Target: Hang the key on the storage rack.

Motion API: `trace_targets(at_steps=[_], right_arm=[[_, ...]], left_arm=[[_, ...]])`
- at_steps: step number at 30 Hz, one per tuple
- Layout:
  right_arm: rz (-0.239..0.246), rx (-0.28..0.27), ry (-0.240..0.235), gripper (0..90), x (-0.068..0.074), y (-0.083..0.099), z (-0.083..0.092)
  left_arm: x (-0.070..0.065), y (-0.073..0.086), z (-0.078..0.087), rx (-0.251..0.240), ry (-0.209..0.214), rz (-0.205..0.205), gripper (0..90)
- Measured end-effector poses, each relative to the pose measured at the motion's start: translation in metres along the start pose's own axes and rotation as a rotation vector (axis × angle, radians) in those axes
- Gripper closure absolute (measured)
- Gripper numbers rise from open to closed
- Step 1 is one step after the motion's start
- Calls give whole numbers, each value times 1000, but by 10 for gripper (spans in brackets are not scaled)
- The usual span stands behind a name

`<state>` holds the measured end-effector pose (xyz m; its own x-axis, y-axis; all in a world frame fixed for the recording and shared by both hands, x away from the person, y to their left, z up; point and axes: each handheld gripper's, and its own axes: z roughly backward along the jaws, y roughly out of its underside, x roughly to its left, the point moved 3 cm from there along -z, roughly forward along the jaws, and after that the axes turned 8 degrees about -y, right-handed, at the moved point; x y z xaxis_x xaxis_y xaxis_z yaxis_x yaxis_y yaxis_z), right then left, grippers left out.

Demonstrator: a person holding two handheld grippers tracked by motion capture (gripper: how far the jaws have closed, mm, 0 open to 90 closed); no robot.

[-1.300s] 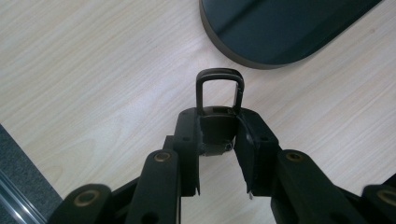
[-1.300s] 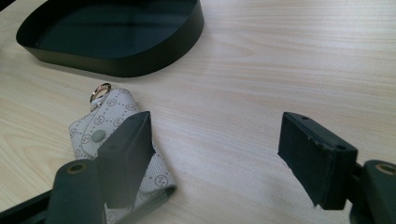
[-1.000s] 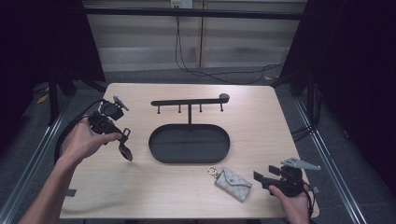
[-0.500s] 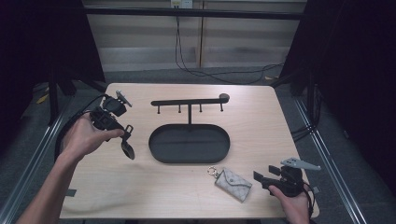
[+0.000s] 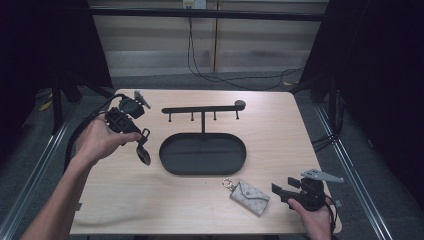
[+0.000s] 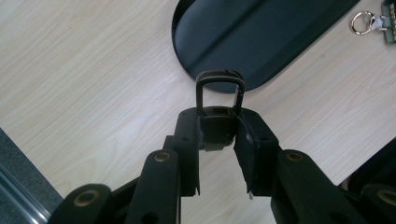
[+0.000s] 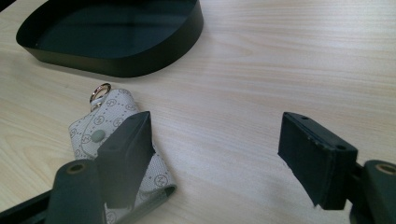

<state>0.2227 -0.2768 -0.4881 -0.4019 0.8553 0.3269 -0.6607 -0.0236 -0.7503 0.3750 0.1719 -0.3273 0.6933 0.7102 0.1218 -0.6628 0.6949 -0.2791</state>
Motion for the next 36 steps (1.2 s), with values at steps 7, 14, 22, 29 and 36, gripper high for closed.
trace_targets(at_steps=[7, 14, 22, 29, 36], right_arm=[[1, 0, 0, 258, 0, 0, 0], [1, 1, -3, 258, 0, 0, 0], [-1, 4, -3, 258, 1, 0, 0], [-2, 4, -12, 258, 1, 0, 0], [2, 5, -19, 258, 1, 0, -1]], left_arm=[[-3, -12, -3, 4, 19, -1, 708], [-3, -25, -4, 7, 31, 13, 708], [3, -39, -11, 39, 41, 53, 709], [3, -53, -12, 54, 41, 57, 709], [1, -65, -14, 82, 42, 68, 708]])
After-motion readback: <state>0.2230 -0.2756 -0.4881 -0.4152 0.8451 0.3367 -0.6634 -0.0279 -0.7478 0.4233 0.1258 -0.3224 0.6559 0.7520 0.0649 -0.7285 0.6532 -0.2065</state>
